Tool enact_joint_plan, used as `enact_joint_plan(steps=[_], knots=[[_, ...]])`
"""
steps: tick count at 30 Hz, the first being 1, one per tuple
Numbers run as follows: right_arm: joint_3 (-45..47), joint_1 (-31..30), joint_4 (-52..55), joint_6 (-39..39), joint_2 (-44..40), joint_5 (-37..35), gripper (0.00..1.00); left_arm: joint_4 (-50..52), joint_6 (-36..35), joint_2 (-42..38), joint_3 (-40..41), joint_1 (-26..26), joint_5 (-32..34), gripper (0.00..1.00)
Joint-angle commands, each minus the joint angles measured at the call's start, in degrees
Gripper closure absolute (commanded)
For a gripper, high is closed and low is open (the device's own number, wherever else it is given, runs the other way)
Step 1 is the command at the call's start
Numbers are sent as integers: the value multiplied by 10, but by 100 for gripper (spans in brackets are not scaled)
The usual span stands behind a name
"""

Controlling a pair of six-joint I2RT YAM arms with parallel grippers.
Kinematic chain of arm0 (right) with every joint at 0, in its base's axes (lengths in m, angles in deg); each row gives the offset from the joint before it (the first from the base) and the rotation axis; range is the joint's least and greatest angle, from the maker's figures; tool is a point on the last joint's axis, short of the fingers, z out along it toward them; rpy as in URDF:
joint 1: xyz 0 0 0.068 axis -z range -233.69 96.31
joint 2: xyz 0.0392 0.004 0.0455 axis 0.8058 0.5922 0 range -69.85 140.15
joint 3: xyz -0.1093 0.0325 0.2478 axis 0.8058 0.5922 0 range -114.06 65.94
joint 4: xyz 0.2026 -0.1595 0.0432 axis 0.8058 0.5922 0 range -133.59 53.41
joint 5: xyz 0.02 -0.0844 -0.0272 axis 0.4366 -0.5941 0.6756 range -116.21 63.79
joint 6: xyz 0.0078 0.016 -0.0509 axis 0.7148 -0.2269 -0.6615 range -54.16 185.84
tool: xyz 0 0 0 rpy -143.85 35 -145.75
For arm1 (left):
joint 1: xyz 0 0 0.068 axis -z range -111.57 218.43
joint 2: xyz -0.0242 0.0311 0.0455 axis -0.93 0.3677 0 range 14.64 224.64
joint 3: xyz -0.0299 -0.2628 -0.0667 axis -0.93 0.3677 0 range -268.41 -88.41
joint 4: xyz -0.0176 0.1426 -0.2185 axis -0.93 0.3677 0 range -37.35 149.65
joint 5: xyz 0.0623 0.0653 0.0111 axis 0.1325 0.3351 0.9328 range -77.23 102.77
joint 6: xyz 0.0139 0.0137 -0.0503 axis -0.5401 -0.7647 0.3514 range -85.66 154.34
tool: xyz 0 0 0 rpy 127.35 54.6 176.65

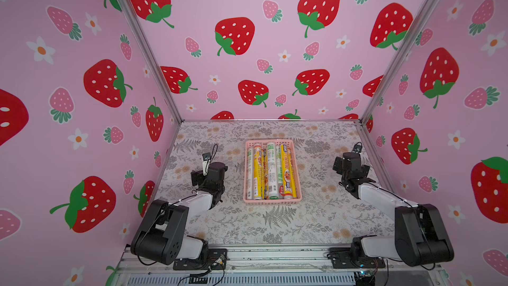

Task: Put the plastic wrap into the basket
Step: Reset both arms

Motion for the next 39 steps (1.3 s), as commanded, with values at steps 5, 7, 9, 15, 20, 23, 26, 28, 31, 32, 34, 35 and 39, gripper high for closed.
enact_joint_plan(steps=[5, 7, 9, 15, 20, 23, 26, 28, 31, 32, 34, 35, 39], knots=[[89, 26, -285, -13, 66, -16, 0, -135, -115, 68, -18, -11, -115, 0], [76, 33, -238, 0, 58, -3, 0, -134, -99, 70, -18, -18, -102, 0], [80, 41, -246, 3, 58, 16, 0, -146, -87, 66, -9, -36, -135, 0], [94, 52, -281, -29, 64, 112, 0, -149, -51, 55, 7, -77, -199, 0], [82, 53, -284, -54, 87, 169, 0, -199, -31, 75, 30, -108, -245, 0], [104, 51, -360, -59, 116, 171, 0, -190, -31, 76, 25, -110, -251, 0], [102, 51, -361, -59, 120, 171, 0, -189, -32, 77, 24, -110, -252, 0], [94, 51, -323, -57, 108, 169, 0, -187, -31, 76, 24, -111, -253, 0], [93, 47, -328, -61, 111, 162, 0, -188, -30, 76, 24, -113, -258, 0], [93, 48, -330, -61, 112, 161, 0, -188, -30, 76, 24, -113, -259, 0], [94, 46, -331, -62, 111, 160, 0, -187, -30, 76, 24, -114, -260, 0], [94, 46, -331, -63, 112, 160, 0, -187, -30, 76, 24, -113, -260, 0], [92, 46, -329, -65, 112, 163, 0, -188, -30, 75, 24, -114, -260, 0]])
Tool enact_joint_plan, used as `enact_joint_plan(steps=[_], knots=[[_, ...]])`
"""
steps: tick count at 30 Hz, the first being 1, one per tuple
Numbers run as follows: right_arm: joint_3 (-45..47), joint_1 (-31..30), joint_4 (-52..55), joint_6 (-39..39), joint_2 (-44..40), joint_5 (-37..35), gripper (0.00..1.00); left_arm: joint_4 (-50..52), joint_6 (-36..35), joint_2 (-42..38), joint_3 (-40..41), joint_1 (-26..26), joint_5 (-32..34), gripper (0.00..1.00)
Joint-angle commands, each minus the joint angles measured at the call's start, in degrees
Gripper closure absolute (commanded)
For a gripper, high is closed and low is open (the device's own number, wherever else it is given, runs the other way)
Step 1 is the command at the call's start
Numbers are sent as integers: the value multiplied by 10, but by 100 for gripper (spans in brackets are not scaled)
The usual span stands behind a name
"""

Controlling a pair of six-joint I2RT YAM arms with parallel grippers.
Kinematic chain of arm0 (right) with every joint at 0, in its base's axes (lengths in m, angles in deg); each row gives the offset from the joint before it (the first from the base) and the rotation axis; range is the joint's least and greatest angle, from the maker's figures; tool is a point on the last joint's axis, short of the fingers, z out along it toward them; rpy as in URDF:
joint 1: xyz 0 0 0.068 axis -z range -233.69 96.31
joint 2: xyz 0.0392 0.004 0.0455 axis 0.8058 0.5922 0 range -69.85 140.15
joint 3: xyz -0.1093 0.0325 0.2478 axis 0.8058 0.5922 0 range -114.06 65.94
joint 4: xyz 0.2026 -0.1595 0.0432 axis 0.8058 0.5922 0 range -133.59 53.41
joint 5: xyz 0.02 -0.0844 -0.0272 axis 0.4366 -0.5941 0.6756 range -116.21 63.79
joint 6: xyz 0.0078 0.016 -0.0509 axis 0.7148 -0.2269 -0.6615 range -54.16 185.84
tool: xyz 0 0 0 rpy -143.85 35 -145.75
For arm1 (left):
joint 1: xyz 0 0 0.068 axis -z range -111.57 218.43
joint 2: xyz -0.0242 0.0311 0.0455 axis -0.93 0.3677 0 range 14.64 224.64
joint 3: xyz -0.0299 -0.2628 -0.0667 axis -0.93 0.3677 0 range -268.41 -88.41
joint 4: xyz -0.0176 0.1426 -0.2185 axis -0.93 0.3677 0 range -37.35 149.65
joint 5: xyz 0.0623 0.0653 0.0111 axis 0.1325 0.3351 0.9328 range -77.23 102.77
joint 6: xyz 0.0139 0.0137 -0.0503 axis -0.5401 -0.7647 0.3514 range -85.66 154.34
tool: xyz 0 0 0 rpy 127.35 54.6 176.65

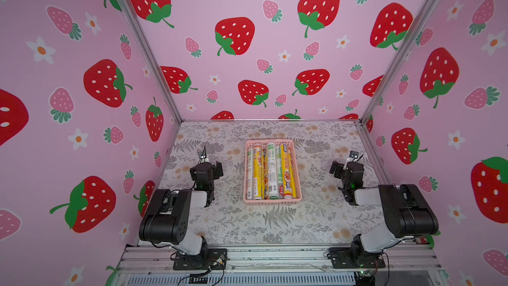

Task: Put the plastic wrap into the basket
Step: Reset both arms

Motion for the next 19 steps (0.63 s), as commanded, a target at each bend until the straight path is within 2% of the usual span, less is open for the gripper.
enact_joint_plan(steps=[1, 19], knots=[[-6, -4, -11, -9, -2, 0, 0, -11, 3, -1, -4, -3, -7, 0], [-8, -11, -10, -14, 0, -8, 0, -10, 3, 0, -4, -3, -7, 0]])
